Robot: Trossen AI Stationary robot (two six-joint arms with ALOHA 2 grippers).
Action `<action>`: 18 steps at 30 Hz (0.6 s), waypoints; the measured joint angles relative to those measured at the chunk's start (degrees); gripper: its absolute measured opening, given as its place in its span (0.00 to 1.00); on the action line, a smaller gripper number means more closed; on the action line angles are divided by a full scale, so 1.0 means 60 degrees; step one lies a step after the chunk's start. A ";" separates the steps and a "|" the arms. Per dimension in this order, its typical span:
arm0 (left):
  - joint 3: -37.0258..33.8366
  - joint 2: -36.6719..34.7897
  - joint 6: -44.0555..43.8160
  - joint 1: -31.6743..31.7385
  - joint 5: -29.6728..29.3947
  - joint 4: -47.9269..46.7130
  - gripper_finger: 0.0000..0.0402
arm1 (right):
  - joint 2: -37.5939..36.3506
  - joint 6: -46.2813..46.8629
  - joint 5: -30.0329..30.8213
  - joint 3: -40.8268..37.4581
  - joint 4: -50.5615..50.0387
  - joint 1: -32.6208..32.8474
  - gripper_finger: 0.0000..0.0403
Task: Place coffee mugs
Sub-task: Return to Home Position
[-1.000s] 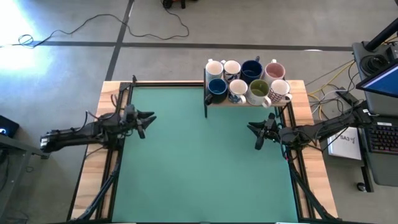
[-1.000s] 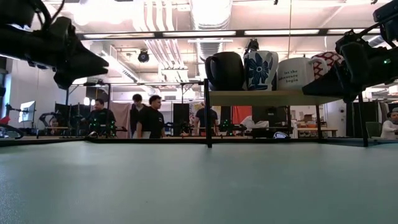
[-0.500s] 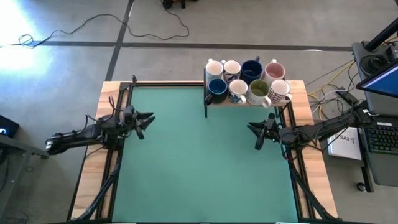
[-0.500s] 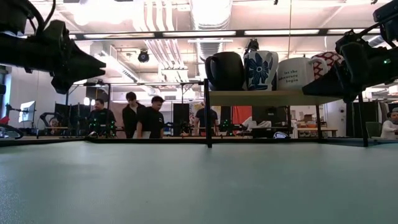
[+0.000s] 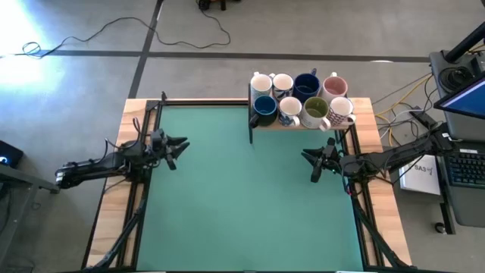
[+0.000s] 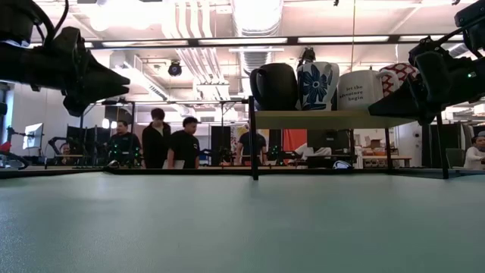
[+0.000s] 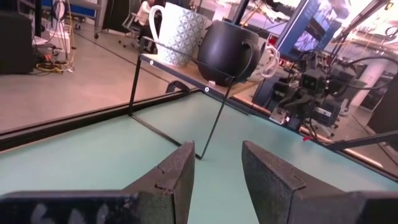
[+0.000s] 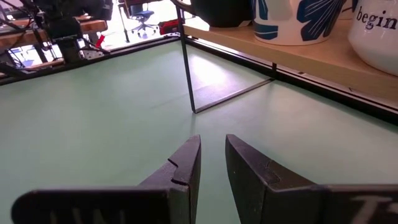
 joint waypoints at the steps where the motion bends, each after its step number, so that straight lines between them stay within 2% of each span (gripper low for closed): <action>1: -0.0023 0.0000 0.0000 0.0000 0.0000 0.0085 0.29 | 0.0000 0.0000 -0.0002 0.0000 0.0000 -0.0001 0.16; 7: -0.0487 0.0000 0.0000 0.0007 0.0004 0.1557 0.29 | 0.0000 0.0000 0.0000 0.0000 0.0000 0.0000 0.16; 18: -0.0456 0.0004 0.0000 0.0007 0.0004 0.1586 0.29 | 0.0000 0.0000 -0.0001 0.0000 0.0003 0.0000 0.16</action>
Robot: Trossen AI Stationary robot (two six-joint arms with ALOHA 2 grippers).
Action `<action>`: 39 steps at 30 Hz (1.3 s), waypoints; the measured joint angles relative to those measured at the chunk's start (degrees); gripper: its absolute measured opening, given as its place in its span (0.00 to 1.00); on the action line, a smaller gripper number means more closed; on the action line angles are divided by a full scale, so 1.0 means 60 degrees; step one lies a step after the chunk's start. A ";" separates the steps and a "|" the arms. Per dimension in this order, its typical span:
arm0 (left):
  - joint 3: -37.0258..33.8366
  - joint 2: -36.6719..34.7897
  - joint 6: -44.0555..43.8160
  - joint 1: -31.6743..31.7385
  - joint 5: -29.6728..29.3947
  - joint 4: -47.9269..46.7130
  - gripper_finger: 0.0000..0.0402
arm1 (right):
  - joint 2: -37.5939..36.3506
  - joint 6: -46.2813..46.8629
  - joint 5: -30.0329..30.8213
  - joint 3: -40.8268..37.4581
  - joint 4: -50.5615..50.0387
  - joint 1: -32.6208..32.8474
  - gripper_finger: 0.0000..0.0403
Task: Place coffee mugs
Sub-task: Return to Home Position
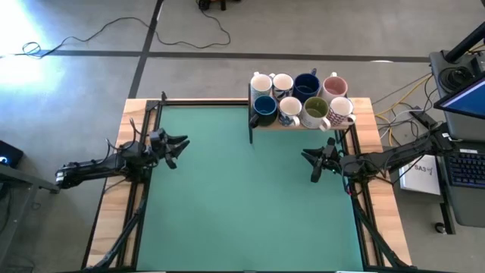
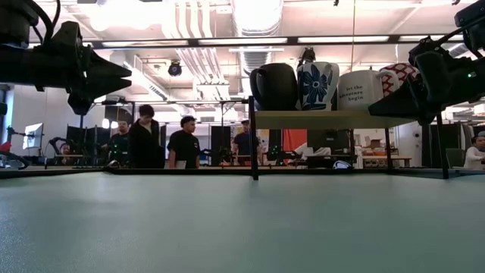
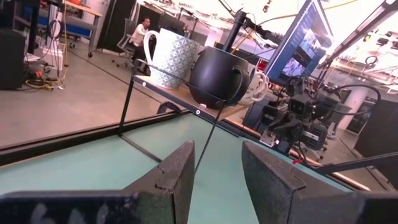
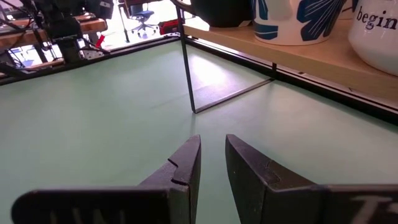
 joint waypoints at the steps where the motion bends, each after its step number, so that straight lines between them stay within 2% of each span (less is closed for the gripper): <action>1: 0.0000 0.0000 0.0000 0.0000 0.0000 0.0002 0.29 | -0.0001 0.0000 -0.0002 0.0000 -0.0003 0.0000 0.16; 7: 0.0000 0.0000 0.0000 0.0000 0.0000 0.0011 0.29 | -0.0318 0.0000 0.0001 0.0000 -0.0006 0.0000 0.16; 22: 0.0004 0.0000 0.0000 0.0000 0.0000 0.0047 0.29 | -0.2514 0.0000 0.0018 0.0000 0.0026 0.0007 0.16; 39: 0.0015 0.0000 0.0001 -0.0054 0.0000 0.0040 0.29 | -0.3815 0.0000 0.0004 0.0000 -0.0003 0.0007 0.16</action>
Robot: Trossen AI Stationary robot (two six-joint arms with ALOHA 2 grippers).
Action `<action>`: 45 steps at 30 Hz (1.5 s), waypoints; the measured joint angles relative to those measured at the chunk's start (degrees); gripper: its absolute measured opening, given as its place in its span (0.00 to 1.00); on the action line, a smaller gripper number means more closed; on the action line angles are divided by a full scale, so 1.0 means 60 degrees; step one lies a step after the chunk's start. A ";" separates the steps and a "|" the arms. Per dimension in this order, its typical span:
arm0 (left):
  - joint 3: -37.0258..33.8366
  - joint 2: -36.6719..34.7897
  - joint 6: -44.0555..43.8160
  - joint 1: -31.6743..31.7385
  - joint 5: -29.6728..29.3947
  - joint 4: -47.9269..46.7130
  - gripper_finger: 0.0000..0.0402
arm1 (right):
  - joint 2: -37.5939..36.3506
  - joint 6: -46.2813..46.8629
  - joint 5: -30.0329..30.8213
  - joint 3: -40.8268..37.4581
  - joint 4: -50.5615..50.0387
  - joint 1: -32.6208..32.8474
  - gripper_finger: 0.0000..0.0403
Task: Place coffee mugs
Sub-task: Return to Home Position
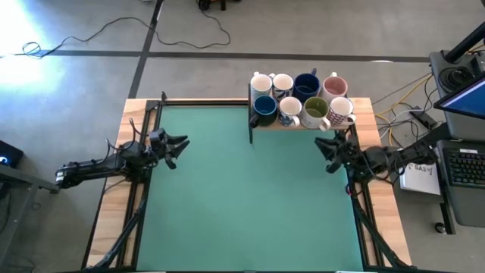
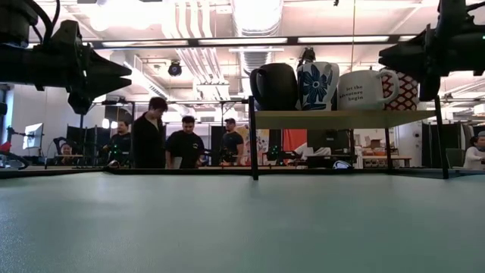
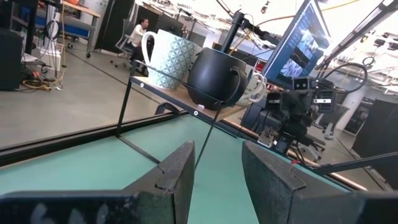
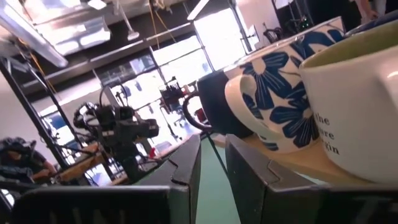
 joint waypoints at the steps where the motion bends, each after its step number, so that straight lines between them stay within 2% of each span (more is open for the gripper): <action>1: 0.0000 0.0000 -0.0001 -0.0018 0.0000 0.0000 0.29 | -0.0097 0.0000 0.0000 0.0000 0.0000 0.0000 0.16; 15: -0.0051 0.0000 0.0001 -0.0034 0.0000 -0.0018 0.29 | -0.0440 0.0000 -0.0004 -0.0004 -0.0004 -0.0004 0.16; 45: 0.0018 0.0084 0.0001 -0.0034 0.0000 -0.0022 0.29 | -0.0050 0.0000 -0.0002 -0.0004 0.0000 -0.0004 0.16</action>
